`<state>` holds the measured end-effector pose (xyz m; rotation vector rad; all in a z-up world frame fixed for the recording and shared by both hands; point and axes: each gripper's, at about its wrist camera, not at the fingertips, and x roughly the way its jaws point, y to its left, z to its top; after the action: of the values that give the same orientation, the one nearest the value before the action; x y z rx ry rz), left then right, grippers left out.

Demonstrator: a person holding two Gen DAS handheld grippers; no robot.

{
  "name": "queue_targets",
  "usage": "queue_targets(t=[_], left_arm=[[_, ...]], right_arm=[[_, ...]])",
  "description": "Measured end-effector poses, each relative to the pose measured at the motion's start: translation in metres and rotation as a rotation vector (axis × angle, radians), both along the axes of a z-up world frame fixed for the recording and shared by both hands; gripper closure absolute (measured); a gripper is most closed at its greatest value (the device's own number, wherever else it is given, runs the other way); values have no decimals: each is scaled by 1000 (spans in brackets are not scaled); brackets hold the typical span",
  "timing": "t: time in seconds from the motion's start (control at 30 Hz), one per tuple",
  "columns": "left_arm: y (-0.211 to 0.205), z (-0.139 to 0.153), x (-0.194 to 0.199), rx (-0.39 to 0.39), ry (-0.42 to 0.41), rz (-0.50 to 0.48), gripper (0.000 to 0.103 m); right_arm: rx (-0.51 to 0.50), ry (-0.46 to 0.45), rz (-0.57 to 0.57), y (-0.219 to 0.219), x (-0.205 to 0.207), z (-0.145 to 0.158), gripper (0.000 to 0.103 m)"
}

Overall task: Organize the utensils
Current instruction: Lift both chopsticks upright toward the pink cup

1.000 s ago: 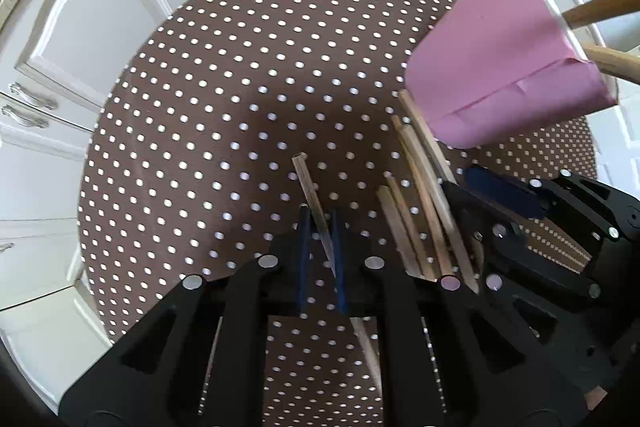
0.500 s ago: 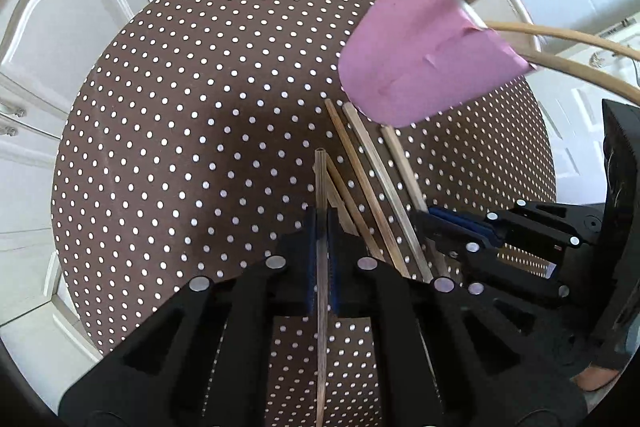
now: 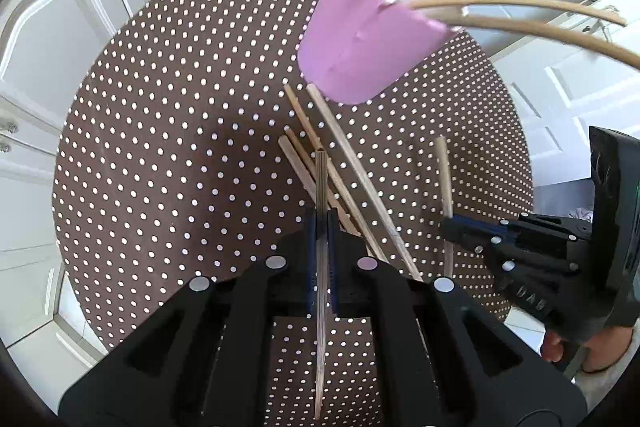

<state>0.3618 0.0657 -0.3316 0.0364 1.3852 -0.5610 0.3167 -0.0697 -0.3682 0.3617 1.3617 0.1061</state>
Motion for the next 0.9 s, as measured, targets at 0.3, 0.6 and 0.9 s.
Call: queue_targets(t=[0.3,0.6,0.9], left_arm=[[5,40,-10,-41,-83,-36,98],[18,91,-12,-137,-188,-49,98],[29,143,-11,-216,-297,-48,98]], right_arm=[[12,-161,-82,-15,-14,60,99],[-52,-342,-124,-6,-26,114,99],[-106,-461,-131,6,-37,157,99]])
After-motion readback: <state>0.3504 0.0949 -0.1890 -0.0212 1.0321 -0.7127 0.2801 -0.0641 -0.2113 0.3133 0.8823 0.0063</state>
